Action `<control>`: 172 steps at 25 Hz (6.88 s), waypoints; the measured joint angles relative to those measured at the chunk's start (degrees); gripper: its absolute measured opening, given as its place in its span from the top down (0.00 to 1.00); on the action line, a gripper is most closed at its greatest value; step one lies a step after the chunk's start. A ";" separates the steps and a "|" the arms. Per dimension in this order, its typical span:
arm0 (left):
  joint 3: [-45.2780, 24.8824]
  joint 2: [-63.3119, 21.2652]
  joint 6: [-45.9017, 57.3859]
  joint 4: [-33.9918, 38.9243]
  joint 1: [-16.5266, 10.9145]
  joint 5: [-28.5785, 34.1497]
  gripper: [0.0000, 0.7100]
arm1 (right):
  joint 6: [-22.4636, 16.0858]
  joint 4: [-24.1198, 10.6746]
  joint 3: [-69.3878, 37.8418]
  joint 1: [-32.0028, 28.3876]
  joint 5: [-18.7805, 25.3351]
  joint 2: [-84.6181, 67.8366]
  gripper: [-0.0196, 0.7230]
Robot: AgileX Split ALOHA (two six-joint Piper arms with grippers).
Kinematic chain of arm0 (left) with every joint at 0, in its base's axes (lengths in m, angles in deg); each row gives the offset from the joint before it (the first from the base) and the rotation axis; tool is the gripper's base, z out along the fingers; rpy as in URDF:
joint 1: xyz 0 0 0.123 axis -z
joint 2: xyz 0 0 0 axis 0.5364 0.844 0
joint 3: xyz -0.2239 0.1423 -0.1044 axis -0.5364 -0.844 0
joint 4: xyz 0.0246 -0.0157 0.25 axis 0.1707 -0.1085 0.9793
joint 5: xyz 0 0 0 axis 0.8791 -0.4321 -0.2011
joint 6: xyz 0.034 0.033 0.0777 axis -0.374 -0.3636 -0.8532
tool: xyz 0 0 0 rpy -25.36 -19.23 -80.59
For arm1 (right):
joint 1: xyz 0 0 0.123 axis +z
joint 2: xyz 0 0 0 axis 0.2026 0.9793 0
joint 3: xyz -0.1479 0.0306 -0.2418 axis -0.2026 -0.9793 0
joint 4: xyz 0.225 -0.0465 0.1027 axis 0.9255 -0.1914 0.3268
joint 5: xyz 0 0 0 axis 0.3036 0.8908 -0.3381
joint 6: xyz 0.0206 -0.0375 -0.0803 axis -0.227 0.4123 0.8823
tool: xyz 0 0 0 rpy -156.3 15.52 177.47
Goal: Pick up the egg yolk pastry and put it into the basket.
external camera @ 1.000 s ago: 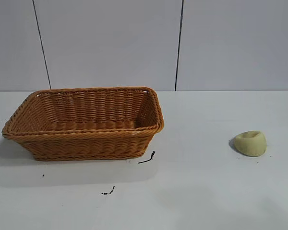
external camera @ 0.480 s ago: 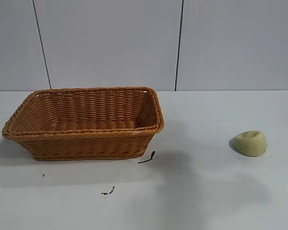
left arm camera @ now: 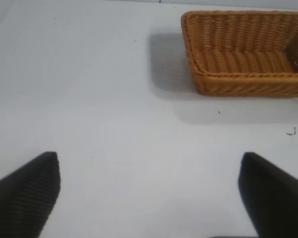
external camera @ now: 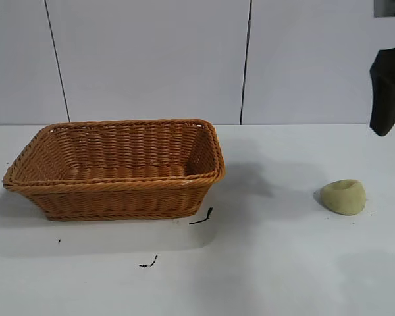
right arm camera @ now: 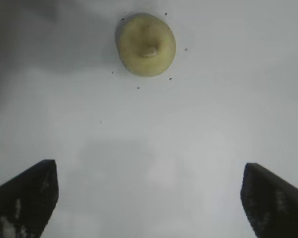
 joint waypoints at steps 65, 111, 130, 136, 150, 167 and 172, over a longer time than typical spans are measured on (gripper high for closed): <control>0.00 0.00 0.00 0.00 0.00 0.00 0.02 | 2.98 3.12 7.31 0.29 -11.38 26.22 0.14; 0.00 0.00 0.00 0.00 0.00 0.00 0.02 | 1.26 4.70 40.57 0.83 12.06 23.08 0.84; 0.00 0.00 0.00 0.00 0.00 0.00 0.02 | 1.21 -0.50 49.16 32.04 7.49 26.97 0.84; 0.00 0.00 0.00 0.00 0.00 0.00 0.02 | 0.94 -0.50 49.16 34.90 0.38 35.03 0.84; 0.00 0.00 0.00 0.00 0.00 0.00 0.02 | -1.03 0.13 49.23 34.79 -3.10 42.58 0.28; 0.00 0.00 0.00 0.00 0.00 0.00 0.02 | -0.64 -4.16 57.60 22.55 3.68 35.47 0.04; 0.00 0.00 0.00 0.00 0.00 0.00 0.02 | -0.23 -2.85 57.60 13.37 5.40 35.53 0.04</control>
